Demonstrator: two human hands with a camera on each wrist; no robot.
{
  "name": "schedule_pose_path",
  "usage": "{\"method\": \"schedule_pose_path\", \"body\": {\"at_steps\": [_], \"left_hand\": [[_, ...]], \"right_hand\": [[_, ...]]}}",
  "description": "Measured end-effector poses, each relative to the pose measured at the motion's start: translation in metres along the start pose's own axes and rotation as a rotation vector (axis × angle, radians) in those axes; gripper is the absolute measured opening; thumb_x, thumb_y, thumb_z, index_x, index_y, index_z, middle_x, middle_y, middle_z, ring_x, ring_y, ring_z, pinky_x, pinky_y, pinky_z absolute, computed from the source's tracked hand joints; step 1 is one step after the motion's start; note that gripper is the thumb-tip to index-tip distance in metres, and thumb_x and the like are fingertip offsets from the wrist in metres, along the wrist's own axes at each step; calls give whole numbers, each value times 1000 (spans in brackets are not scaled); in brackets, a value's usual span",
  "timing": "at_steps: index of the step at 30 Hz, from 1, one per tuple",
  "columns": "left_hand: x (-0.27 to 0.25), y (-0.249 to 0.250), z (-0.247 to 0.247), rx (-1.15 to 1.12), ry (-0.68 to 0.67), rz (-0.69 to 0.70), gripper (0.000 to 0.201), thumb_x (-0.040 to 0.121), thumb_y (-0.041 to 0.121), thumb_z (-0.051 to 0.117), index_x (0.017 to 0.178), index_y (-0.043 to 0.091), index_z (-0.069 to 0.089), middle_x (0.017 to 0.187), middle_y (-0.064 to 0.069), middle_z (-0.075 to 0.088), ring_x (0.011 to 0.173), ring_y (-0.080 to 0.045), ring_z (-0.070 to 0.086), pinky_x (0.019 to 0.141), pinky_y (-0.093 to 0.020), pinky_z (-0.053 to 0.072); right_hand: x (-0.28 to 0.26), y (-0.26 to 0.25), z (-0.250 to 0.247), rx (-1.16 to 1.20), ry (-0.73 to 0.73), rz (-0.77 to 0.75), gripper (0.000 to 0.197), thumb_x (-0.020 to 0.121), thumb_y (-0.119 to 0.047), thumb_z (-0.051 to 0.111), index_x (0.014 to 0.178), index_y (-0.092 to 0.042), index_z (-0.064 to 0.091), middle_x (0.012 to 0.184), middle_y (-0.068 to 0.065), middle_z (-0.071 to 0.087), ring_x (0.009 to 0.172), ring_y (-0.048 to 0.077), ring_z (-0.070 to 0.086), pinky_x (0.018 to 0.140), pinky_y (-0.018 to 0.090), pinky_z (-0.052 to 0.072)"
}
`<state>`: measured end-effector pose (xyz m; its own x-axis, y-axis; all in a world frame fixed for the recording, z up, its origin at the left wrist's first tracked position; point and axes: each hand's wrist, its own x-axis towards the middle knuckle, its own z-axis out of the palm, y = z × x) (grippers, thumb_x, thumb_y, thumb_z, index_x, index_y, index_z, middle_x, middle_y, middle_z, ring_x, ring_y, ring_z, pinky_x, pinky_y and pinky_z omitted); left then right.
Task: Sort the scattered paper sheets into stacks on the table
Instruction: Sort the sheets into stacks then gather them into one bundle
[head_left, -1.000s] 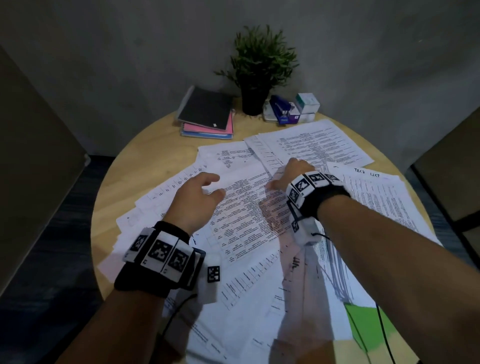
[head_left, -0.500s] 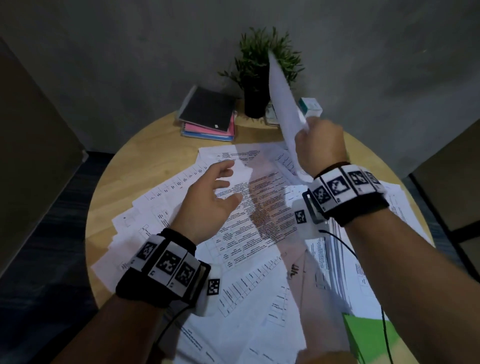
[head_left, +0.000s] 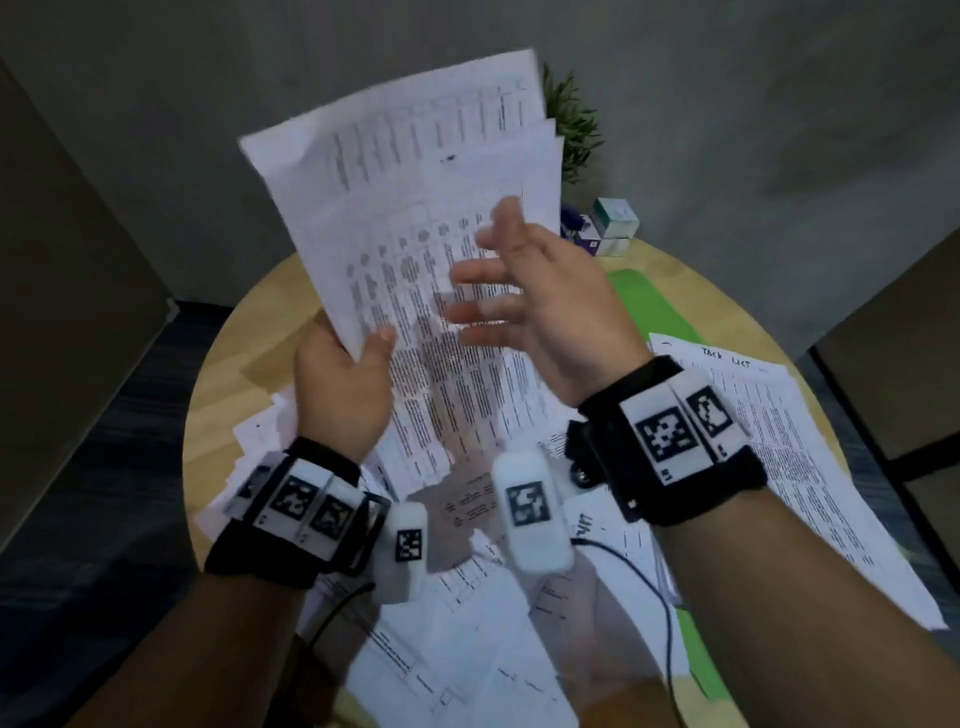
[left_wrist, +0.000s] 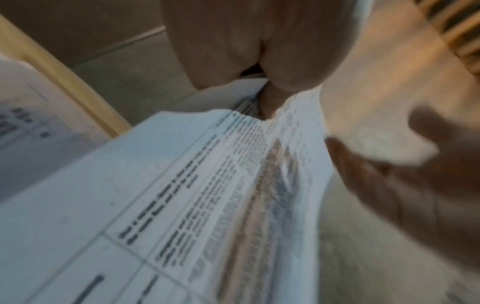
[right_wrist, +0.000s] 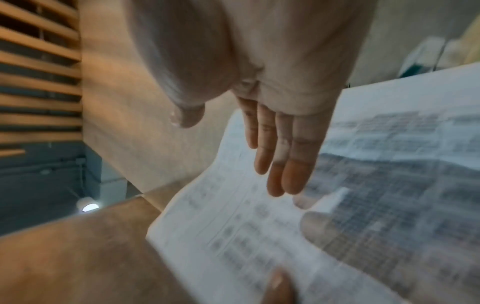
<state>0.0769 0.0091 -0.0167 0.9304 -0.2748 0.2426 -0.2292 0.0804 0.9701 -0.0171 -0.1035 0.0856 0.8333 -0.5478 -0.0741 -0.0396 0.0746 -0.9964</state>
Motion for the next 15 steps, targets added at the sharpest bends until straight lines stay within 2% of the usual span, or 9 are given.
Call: {"method": "schedule_pose_path", "body": {"at_steps": [3,5,6,7,8,10,12,15], "left_hand": [[12,-6,-23,17,15,-41,28,91,7,63,107,29,60,96,20,63,82,10,60,70,-8,47],[18,-12,-40,84,10,-60,28,91,8,64,110,28,60,100,15,63,75,14,57,64,0,44],[21,-14,-48,117,8,-68,28,91,8,64,113,25,61,102,13,63,76,14,57,66,-1,45],[24,-18,-56,148,0,-86,29,90,9,64,117,21,63,103,11,64,82,9,59,72,-6,48],[26,-21,-63,185,-9,-107,31,89,11,65,119,18,64,105,8,66,88,0,63,79,-16,51],[28,-29,-73,253,-40,-147,34,87,14,68,121,17,65,105,5,68,94,-13,66,85,-31,52],[25,-33,-77,291,-57,-173,37,85,16,70,121,18,65,105,5,69,94,-14,67,83,-34,52],[20,-32,-74,273,-61,-201,35,85,13,71,120,13,64,109,-1,69,96,-19,66,85,-36,52]], "right_hand": [[14,13,-34,-235,152,1,24,93,-38,57,93,-14,60,94,9,67,69,21,65,68,38,53],[26,33,-63,-416,277,54,13,91,-25,63,84,-14,61,90,9,67,68,22,64,69,41,52],[31,47,-77,-514,319,100,10,89,-22,65,83,-14,61,93,10,68,72,23,65,73,43,53],[34,60,-88,-633,322,165,9,87,-22,67,85,-15,62,100,11,69,79,24,66,79,43,53],[36,73,-96,-773,285,240,13,86,-26,68,92,-15,64,108,11,68,89,25,65,85,42,51],[35,99,-101,-1090,162,409,47,81,-42,71,114,-10,61,120,9,62,107,27,59,90,34,46],[31,118,-96,-1322,138,499,76,69,-57,74,123,-9,52,126,12,56,117,30,53,91,33,45],[25,131,-88,-1387,244,489,91,60,-59,80,129,-10,45,131,14,48,125,32,45,97,42,44]]}}
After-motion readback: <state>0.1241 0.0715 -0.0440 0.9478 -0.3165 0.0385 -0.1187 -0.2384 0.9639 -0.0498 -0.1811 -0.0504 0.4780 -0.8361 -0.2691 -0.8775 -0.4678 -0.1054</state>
